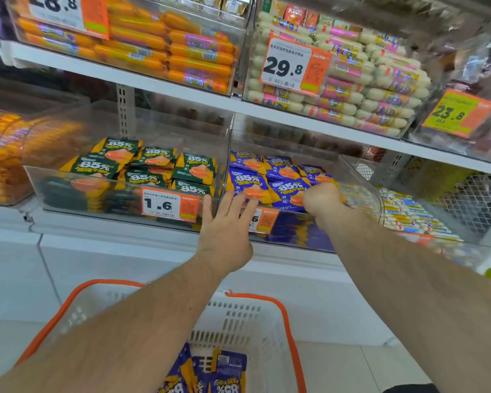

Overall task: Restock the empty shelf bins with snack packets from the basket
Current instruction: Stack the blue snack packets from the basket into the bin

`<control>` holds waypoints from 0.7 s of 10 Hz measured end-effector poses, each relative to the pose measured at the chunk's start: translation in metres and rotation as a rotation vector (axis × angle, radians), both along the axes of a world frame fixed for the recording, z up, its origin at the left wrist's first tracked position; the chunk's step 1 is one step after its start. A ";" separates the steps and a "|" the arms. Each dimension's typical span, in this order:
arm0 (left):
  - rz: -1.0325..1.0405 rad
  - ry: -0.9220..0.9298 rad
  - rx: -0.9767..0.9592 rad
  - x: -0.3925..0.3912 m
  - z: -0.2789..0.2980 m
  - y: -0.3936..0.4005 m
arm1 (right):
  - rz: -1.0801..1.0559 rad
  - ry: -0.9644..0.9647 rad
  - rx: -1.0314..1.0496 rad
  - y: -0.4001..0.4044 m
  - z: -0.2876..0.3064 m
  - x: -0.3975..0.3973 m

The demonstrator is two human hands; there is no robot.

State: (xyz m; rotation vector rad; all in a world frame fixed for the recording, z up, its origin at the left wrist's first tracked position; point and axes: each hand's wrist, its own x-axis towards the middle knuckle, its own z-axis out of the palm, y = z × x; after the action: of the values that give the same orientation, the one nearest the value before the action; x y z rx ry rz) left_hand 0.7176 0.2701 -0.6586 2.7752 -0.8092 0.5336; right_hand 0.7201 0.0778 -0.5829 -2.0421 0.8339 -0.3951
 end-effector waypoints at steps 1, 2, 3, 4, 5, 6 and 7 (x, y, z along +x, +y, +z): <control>-0.003 0.003 -0.001 -0.001 0.000 0.000 | 0.017 0.087 -0.101 -0.002 -0.004 0.001; 0.005 0.015 0.010 -0.001 0.002 0.000 | -0.085 0.181 -0.234 0.001 -0.003 -0.002; 0.008 0.023 0.008 -0.001 0.002 -0.001 | -0.029 0.169 -0.214 0.005 -0.002 -0.007; 0.003 0.040 0.015 -0.001 0.004 -0.002 | 0.039 0.112 -0.157 -0.003 -0.005 -0.004; -0.022 0.073 -0.008 -0.002 0.010 0.000 | -0.021 0.116 -0.236 -0.006 -0.008 -0.006; -0.169 -0.053 -0.246 -0.012 -0.005 0.009 | -0.206 -0.207 -0.669 0.010 -0.020 -0.019; -0.258 -0.077 -0.506 -0.028 -0.053 0.026 | -0.033 -0.598 -0.827 0.042 -0.056 -0.036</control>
State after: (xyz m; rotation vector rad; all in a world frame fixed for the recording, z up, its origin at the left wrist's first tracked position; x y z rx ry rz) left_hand 0.6893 0.2962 -0.7120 2.1672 -0.8864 0.6872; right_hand 0.6837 0.1199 -0.6389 -2.4075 0.3395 -1.4748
